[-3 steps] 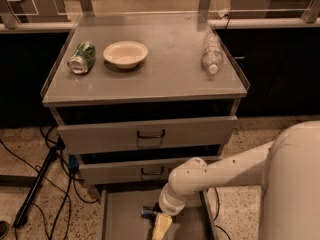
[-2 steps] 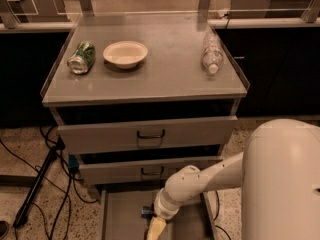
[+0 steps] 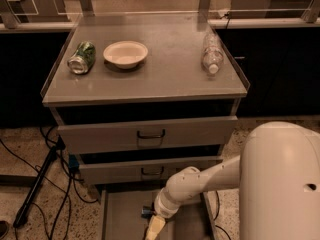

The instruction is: Pick redbull can from bottom drawer and place on counter

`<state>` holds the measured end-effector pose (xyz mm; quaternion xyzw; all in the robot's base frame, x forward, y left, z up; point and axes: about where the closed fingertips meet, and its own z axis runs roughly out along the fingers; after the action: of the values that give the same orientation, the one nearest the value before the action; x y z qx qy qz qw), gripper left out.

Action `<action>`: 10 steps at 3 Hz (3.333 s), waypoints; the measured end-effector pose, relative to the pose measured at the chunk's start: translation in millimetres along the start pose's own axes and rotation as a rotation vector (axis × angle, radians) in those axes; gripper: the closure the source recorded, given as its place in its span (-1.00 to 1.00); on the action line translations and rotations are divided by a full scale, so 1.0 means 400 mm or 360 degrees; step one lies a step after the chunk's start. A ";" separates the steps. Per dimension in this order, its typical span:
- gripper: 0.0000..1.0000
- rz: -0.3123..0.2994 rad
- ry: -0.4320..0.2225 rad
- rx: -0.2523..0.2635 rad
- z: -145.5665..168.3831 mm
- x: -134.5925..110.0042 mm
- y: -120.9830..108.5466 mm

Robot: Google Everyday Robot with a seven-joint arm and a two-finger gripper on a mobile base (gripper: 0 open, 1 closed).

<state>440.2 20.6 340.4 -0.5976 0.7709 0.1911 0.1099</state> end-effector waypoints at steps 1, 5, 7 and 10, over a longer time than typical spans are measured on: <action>-1.00 0.0046 -0.0035 0.0024 0.047 0.023 -0.051; -1.00 0.0098 0.0009 0.0033 0.144 0.067 -0.116; -1.00 0.0115 -0.0075 0.0010 0.213 0.066 -0.091; -1.00 0.0121 -0.0149 -0.0087 0.308 0.086 -0.133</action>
Offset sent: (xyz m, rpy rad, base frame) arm 0.0364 -0.0119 -0.0562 0.0237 -0.0020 -0.0723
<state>475.4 31.6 206.9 -0.5611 0.7816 0.2438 0.1222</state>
